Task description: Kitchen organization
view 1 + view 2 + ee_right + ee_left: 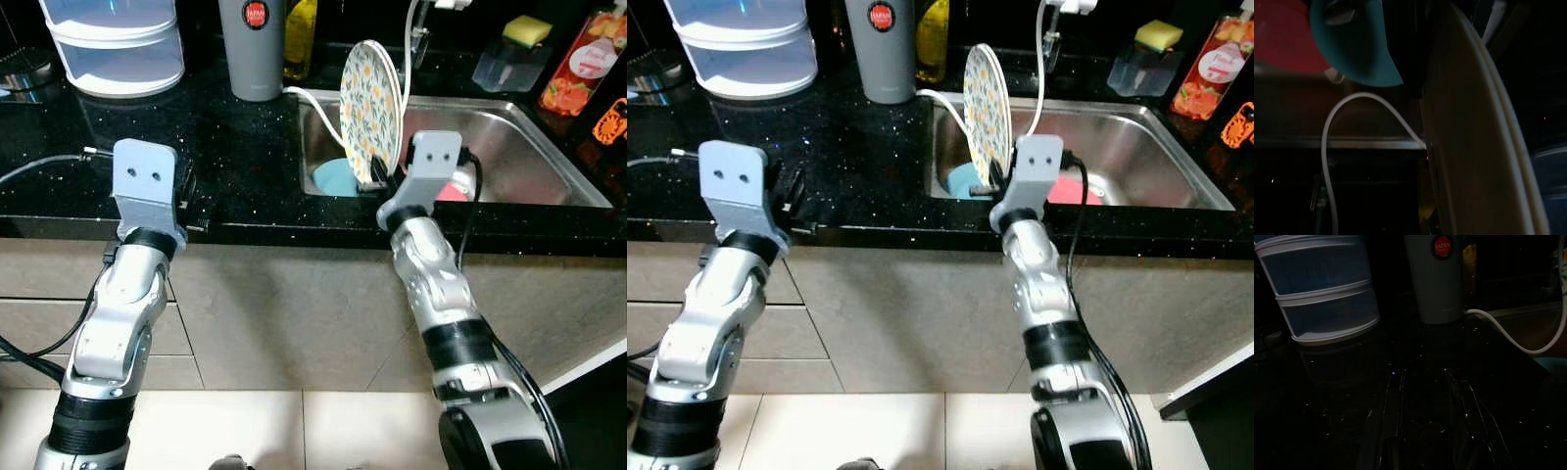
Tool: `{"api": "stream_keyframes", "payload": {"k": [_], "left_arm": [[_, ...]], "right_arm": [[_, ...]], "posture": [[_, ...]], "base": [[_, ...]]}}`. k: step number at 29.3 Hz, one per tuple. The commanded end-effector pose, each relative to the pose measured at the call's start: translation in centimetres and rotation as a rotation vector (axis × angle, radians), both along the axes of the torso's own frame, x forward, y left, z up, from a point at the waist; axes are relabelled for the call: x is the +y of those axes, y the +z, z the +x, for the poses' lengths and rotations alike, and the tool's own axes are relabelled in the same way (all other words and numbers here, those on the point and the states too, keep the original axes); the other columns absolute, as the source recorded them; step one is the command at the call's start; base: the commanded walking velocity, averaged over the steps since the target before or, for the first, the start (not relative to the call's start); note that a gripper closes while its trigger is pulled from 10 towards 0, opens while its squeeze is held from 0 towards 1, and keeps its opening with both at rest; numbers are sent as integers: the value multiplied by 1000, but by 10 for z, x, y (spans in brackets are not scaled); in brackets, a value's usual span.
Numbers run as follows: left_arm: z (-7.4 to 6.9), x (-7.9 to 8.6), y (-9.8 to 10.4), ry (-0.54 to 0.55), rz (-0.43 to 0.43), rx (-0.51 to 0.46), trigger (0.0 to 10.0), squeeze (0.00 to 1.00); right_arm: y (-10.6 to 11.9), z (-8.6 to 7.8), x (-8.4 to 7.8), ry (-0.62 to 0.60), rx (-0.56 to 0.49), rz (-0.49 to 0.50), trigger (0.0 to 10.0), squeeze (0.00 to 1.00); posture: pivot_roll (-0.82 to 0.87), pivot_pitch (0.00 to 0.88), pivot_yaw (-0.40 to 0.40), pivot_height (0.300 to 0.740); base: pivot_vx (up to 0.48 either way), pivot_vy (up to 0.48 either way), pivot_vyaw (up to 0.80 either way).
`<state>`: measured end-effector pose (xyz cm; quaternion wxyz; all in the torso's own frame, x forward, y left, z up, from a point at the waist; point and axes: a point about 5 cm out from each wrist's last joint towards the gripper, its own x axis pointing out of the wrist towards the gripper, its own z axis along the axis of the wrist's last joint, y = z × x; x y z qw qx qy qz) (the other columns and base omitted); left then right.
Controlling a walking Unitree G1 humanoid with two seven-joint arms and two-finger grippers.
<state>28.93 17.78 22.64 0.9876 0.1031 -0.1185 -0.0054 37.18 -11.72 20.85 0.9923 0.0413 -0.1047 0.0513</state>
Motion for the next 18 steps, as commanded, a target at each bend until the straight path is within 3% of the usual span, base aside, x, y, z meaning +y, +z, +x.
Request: {"api": "stream_keyframes", "payload": {"k": [1,5,10,11,13,14,15,16,17,18], "left_arm": [[2,-4,1,-3,-12,-10,10000,0],[1,-3,2,6,-12,-12,10000,0],[-2,-2,0,12,-12,-6,10000,0],[-2,-2,0,15,-12,-6,10000,0],[-3,-1,0,22,-11,-8,10000,0],[-4,-1,0,27,-11,-8,10000,0],[-4,0,0,32,-12,-8,10000,0],[-4,0,0,32,-12,-8,10000,0],[-5,2,0,38,-12,-7,10000,0],[-6,3,-1,42,-12,-7,10000,0]], "right_arm": [[-3,5,-6,-47,25,-30,10000,0],[-11,17,-7,-97,122,-87,10000,0],[-6,28,-3,-113,147,-147,10000,0],[-8,30,-2,-117,164,-157,10000,55],[-11,32,0,-119,190,-177,10000,392],[-13,33,1,-124,200,-187,10000,678],[-13,33,1,-128,203,-194,10000,890],[-13,33,1,-128,203,-194,10000,890],[-15,34,2,-129,209,-207,10000,1000],[-16,34,2,-130,216,-215,10000,1000]], "posture": [[164,0,-70,740],[176,18,-81,740],[181,23,-86,740],[190,25,-92,740],[197,27,-97,740],[203,29,-102,740],[203,29,-102,740],[203,29,-102,740],[207,29,-105,740],[210,28,-108,740]], "base": [[0,0,0],[0,0,0],[0,0,0],[0,0,0],[0,0,0],[0,0,0],[0,0,0],[0,0,0],[0,0,0],[0,0,0]]}}
